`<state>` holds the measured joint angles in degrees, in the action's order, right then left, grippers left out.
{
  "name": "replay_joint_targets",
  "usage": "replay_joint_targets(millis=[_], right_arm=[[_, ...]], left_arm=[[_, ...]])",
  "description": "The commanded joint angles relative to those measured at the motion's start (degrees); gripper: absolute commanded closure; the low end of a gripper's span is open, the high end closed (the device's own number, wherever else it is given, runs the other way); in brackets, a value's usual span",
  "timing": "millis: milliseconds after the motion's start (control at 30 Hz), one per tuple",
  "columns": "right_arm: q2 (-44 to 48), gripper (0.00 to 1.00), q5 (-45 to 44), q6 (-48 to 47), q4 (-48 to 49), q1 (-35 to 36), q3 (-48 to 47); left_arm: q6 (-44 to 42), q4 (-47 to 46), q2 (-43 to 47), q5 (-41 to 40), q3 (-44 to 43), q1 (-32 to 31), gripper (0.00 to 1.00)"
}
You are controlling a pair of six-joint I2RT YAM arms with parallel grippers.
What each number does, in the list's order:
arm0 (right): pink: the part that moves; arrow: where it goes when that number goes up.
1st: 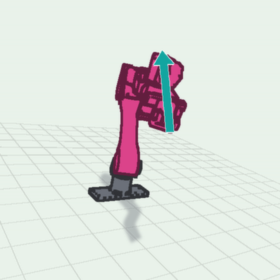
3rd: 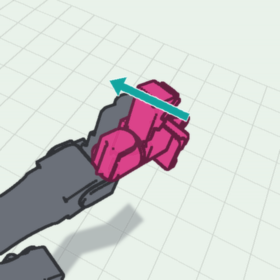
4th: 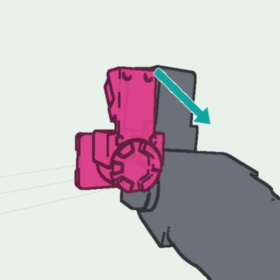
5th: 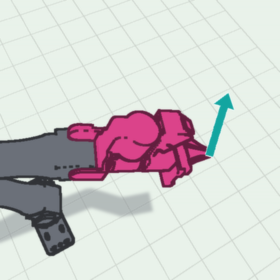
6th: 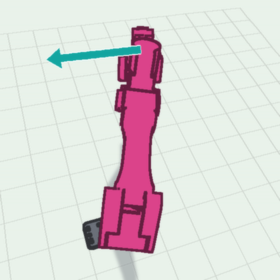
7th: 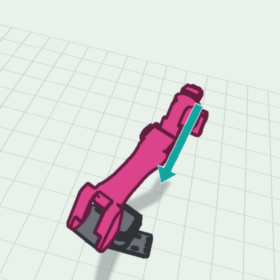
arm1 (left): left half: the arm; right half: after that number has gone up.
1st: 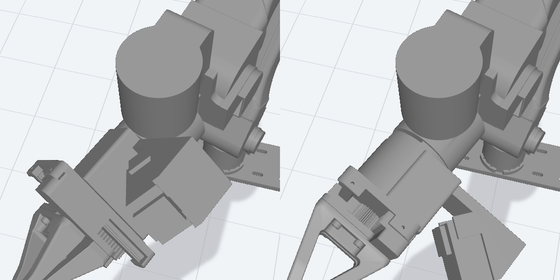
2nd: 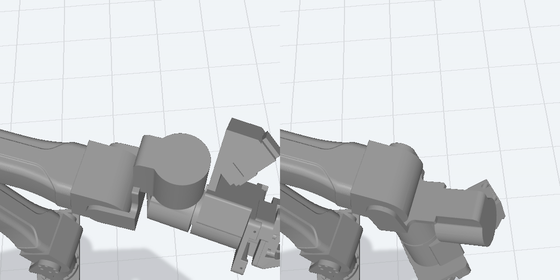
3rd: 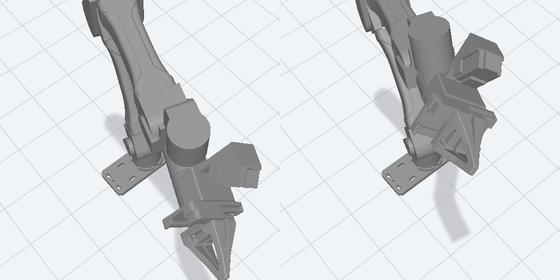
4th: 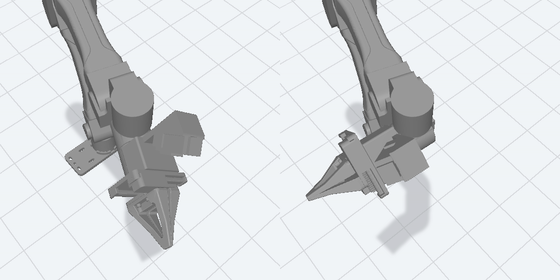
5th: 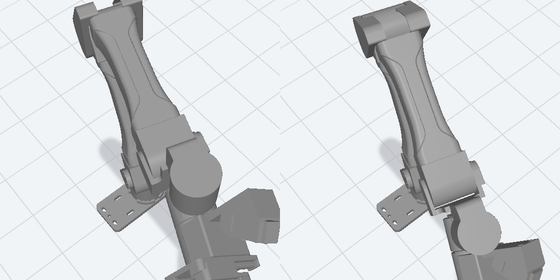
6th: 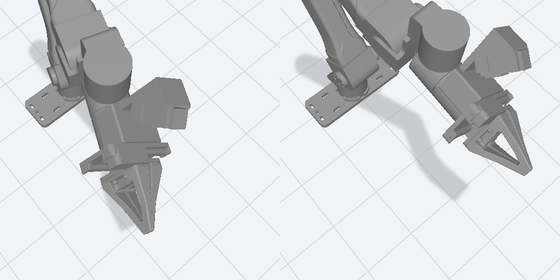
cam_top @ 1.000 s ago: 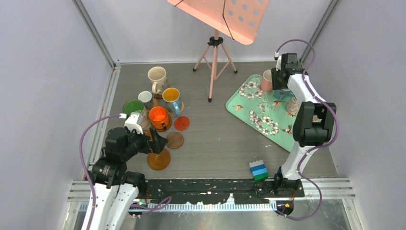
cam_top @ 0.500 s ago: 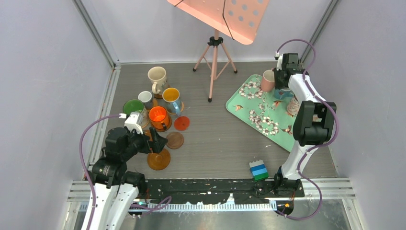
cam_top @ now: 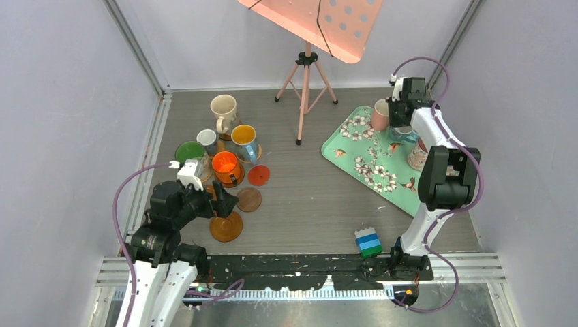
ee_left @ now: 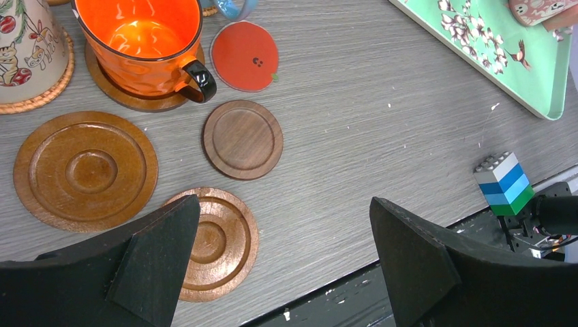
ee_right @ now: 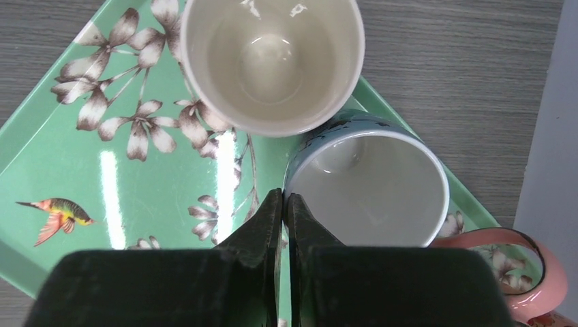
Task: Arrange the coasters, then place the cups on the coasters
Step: Pick up the cup from the tray.
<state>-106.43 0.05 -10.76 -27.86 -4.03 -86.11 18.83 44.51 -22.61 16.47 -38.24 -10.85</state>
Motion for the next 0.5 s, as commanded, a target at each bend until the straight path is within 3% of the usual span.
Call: replay_joint_targets(millis=[0,167,467], right_arm=[[5.7,0.94,3.2,0.4,1.7,1.2,1.0],[9.6,0.95,2.8,0.9,2.7,3.8,5.1],[18.0,0.95,-1.5,2.2,3.0,15.6,13.5]], left_arm=[[-0.8,-1.4,0.6,-0.2,-0.5,-0.1,0.01],[-0.8,-1.3,0.6,-0.2,-0.5,-0.1,0.01],[-0.7,-0.9,1.4,-1.6,-0.8,-0.1,0.01]])
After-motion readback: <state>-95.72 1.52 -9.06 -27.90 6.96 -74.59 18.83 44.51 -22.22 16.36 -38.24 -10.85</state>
